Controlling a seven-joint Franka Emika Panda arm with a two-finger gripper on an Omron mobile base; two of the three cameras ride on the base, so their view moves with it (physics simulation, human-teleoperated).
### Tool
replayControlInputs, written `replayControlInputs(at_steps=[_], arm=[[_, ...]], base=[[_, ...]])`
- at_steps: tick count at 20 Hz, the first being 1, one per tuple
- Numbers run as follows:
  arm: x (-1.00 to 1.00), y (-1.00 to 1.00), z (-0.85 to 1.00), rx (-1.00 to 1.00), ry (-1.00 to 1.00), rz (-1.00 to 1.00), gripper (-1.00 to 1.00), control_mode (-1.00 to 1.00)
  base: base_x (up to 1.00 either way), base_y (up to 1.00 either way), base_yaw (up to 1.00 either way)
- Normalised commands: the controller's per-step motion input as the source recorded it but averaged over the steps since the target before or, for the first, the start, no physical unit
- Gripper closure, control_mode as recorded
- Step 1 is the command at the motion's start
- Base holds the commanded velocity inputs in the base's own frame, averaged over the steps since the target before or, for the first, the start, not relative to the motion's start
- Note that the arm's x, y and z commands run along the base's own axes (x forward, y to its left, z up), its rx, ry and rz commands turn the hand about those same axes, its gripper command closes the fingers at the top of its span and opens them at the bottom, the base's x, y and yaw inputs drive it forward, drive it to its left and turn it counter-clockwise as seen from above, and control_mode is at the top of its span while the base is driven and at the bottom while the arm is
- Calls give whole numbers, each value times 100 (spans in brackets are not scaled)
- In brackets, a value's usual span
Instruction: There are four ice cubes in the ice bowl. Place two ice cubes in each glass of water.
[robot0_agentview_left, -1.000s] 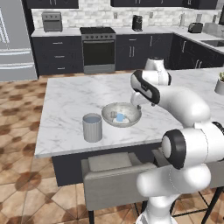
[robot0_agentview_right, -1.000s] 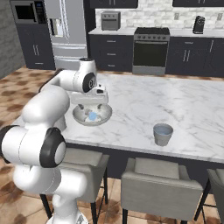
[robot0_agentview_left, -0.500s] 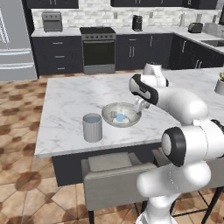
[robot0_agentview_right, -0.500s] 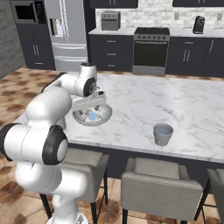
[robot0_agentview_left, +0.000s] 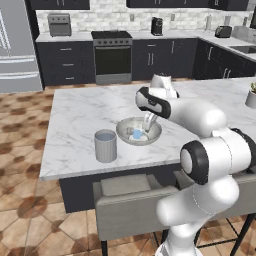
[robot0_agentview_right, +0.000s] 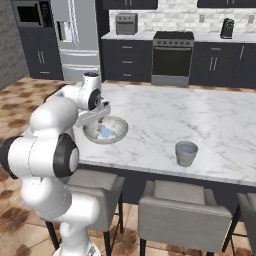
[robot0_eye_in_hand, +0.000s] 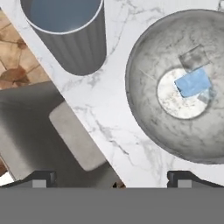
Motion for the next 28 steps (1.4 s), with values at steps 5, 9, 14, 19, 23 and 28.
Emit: replayControlInputs(at_steps=[5, 9, 14, 19, 23, 28], arm=[[46, 34, -15, 0, 0, 11, -100, -100], [50, 15, -17, 0, 0, 12, -100, -100], [46, 0, -26, 0, 0, 11, -100, -100], [38, 0, -27, 0, 0, 9, -100, -100], [33, 0, -29, 0, 0, 7, -100, -100], [15, 0, -28, 0, 0, 2, -100, -100]], base=[[0, 0, 0], [0, 0, 0], [0, 0, 0], [0, 0, 0], [0, 0, 0], [0, 0, 0]])
